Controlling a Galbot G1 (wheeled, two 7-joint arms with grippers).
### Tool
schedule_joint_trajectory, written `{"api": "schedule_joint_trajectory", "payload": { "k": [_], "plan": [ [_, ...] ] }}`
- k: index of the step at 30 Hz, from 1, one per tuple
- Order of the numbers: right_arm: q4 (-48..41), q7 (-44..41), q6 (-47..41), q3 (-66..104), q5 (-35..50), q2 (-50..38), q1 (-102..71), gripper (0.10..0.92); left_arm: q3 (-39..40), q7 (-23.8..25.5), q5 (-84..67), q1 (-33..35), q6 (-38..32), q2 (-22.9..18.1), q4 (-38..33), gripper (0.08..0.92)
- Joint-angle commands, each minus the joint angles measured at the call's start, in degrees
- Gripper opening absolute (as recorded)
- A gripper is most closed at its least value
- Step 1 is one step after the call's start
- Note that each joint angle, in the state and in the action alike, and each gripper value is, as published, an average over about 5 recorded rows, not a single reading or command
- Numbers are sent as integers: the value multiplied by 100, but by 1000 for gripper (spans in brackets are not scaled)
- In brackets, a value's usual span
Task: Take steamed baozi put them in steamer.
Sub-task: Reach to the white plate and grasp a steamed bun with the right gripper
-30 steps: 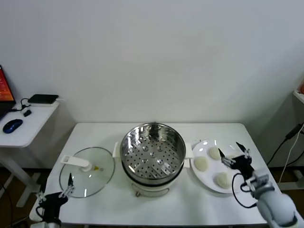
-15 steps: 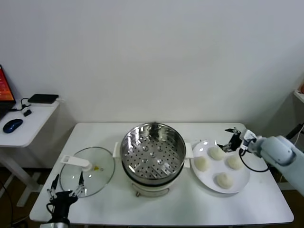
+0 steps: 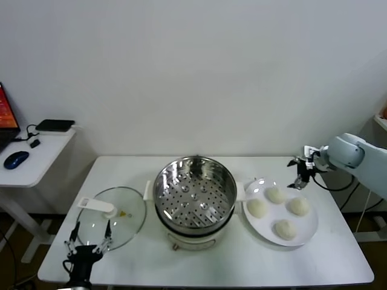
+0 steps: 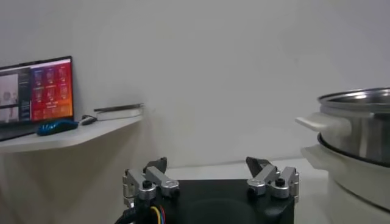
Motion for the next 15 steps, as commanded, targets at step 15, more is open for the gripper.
{"api": "schedule_joint_trajectory", "payload": {
  "k": [15],
  "plan": [
    [-2144,-698,754,47,-94,1473,-848,823,-97,49,173,-42,-159,-253,247,823]
  ]
}}
